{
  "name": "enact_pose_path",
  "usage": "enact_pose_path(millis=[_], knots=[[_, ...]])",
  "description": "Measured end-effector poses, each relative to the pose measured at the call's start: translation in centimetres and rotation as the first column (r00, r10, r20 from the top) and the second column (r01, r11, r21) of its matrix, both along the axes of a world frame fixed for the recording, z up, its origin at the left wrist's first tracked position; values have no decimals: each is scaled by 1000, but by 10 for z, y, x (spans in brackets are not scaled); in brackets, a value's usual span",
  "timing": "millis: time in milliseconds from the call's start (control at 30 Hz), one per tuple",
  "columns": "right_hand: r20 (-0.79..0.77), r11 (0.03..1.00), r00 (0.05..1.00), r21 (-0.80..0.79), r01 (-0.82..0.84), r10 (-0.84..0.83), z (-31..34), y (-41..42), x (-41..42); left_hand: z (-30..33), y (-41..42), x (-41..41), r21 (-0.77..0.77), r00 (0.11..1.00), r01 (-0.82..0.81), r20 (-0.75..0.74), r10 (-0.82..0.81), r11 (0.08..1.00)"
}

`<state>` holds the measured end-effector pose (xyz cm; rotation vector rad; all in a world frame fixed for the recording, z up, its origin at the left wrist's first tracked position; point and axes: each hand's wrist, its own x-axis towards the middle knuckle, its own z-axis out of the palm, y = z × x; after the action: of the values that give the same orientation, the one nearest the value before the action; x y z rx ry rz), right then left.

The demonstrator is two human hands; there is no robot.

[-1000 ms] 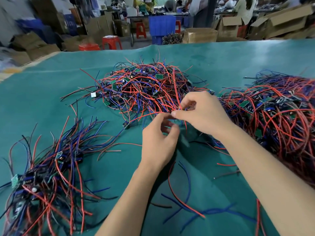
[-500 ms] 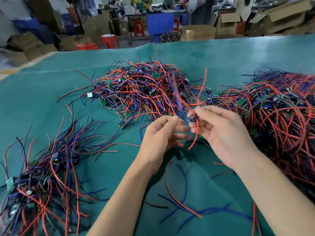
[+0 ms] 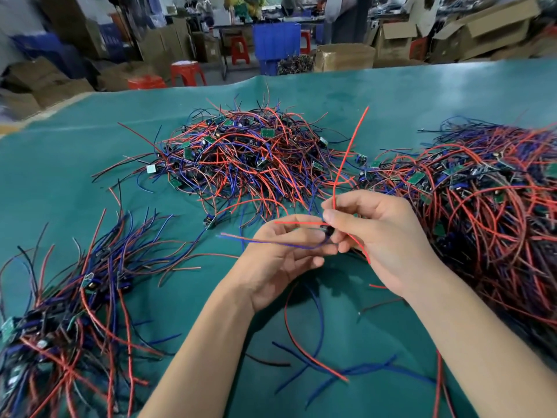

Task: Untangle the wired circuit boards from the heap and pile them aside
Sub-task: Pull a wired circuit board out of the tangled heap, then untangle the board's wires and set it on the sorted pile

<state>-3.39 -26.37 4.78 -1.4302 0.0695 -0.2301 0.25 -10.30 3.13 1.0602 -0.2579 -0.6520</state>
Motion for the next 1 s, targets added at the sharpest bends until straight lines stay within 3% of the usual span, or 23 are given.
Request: enact_pose_path(millis=[133,333,467,600,700,900,1000], knots=[[-51,992,997,115,-49,55,2,0,0,-3,2,-1,36,998,8,67,-10,999],[-126,918,978,382,-104,163,7,-11,3,-4,0,0,56,999,-21,47,18,998],[-91,904,979,406,-131,183,6,-12,3,-1,-1,1,10,999,-39,-1,39,999],[-91,944,984,308,-118,153,3,-11,2,-3,-2,2,15,997,-54,50,54,998],[-78,991,991,89,-104,111,1,-11,1,-5,-3,3,65,992,-102,87,96,993],[-55,990,996,-114,-82,76,-2,-8,0,-7,-2,4,30,995,-91,46,90,995],[26,980,999,-197,24,-19,-2,-8,0,-7,-3,2,24,996,-75,57,73,997]])
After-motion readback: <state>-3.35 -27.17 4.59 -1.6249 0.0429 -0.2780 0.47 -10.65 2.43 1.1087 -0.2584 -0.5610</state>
